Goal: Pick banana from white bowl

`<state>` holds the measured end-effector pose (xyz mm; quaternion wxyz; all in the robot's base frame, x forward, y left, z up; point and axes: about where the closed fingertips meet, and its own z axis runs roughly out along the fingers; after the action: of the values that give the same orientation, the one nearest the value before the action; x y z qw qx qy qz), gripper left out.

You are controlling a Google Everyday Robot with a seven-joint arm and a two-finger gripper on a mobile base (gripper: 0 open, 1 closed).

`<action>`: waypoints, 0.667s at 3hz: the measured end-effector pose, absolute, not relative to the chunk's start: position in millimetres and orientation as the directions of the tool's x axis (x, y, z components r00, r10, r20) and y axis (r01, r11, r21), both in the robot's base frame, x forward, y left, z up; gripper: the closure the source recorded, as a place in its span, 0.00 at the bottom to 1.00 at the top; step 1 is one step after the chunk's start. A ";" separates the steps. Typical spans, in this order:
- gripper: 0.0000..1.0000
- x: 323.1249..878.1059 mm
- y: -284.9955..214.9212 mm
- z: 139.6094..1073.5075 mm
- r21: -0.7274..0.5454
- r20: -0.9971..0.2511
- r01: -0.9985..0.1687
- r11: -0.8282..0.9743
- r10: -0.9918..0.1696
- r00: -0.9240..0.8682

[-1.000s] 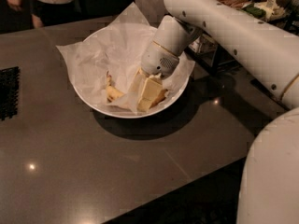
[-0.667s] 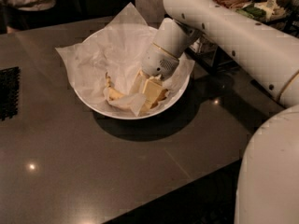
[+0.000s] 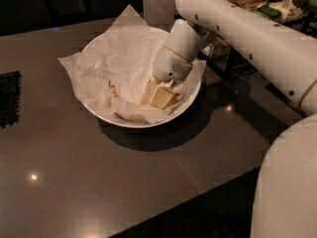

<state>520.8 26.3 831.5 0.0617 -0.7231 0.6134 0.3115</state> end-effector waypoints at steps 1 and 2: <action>0.99 524.0 19.0 851.4 0.236 -0.532 -0.946 -0.223 -0.844 0.066; 1.00 527.3 14.5 873.4 0.175 -0.543 -0.959 -0.221 -0.835 0.093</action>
Offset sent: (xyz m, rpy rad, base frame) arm 0.0009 -0.0271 0.0710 0.0331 -0.1617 -0.0141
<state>527.3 14.5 873.4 0.1126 -0.7307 0.6139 0.2768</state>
